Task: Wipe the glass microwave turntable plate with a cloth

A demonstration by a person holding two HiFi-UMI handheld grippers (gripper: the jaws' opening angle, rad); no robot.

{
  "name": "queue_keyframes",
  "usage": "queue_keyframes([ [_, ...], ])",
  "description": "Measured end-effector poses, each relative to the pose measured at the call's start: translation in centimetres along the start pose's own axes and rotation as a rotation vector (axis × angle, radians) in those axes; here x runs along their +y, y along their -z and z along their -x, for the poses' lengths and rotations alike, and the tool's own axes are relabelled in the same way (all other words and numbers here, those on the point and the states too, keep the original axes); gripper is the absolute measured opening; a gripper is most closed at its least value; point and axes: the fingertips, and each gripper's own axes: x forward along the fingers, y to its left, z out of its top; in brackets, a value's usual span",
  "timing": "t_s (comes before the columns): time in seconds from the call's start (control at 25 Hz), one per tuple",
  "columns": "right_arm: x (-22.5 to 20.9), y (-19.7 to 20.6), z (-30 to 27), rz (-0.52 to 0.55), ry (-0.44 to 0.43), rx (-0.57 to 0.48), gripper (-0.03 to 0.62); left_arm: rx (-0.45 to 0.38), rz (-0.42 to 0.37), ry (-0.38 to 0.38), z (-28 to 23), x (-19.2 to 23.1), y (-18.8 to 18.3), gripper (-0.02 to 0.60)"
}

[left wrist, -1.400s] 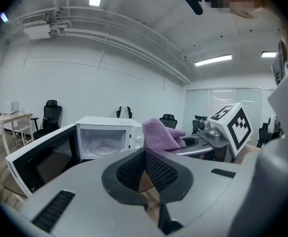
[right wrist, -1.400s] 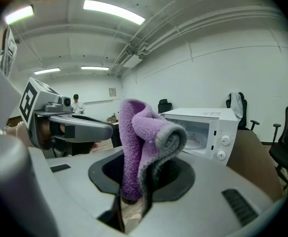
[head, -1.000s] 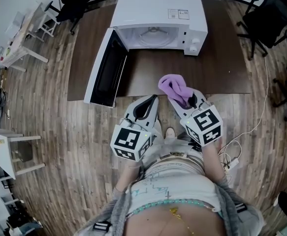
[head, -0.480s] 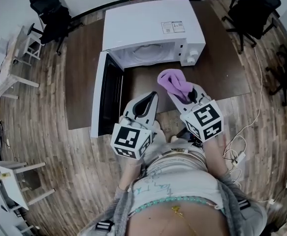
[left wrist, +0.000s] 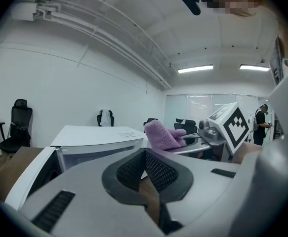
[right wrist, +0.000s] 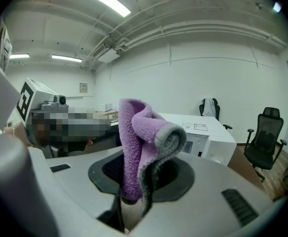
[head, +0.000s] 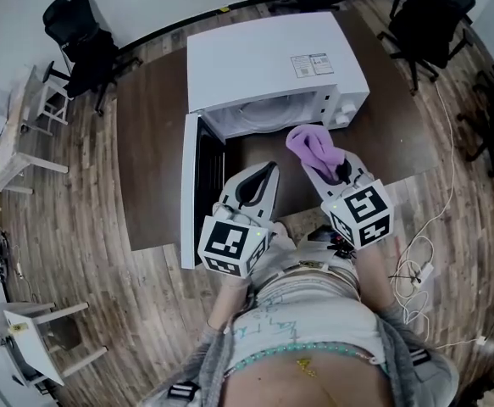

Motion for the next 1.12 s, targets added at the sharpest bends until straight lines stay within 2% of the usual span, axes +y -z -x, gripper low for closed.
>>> queue_keyframes([
  [0.16, -0.4, 0.7, -0.6, -0.028, 0.018, 0.013, 0.112, 0.027, -0.009, -0.006, 0.5, 1.0, 0.7, 0.011],
  [0.36, -0.8, 1.1, -1.1, -0.037, 0.003, 0.019, 0.112, 0.036, 0.019, -0.013, 0.2, 1.5, 1.2, 0.011],
  [0.56, -1.9, 0.8, -2.0, -0.035, -0.039, 0.013, 0.112, 0.045, 0.02, -0.068, -0.4, 1.9, 1.1, 0.011],
  [0.88, -6.9, -0.8, -2.2, 0.003, -0.117, 0.003, 0.112, 0.061, 0.026, -0.16, -4.3, 1.5, -0.2, 0.011],
  [1.0, -9.1, -1.2, -1.7, 0.007, -0.144, 0.002, 0.112, 0.059, 0.021, -0.175, -6.3, 0.5, -1.3, 0.011],
  [1.12, -10.8, -1.3, -1.5, 0.011, -0.173, 0.004, 0.112, 0.056, 0.048, -0.17, -8.1, -0.5, -1.6, 0.011],
])
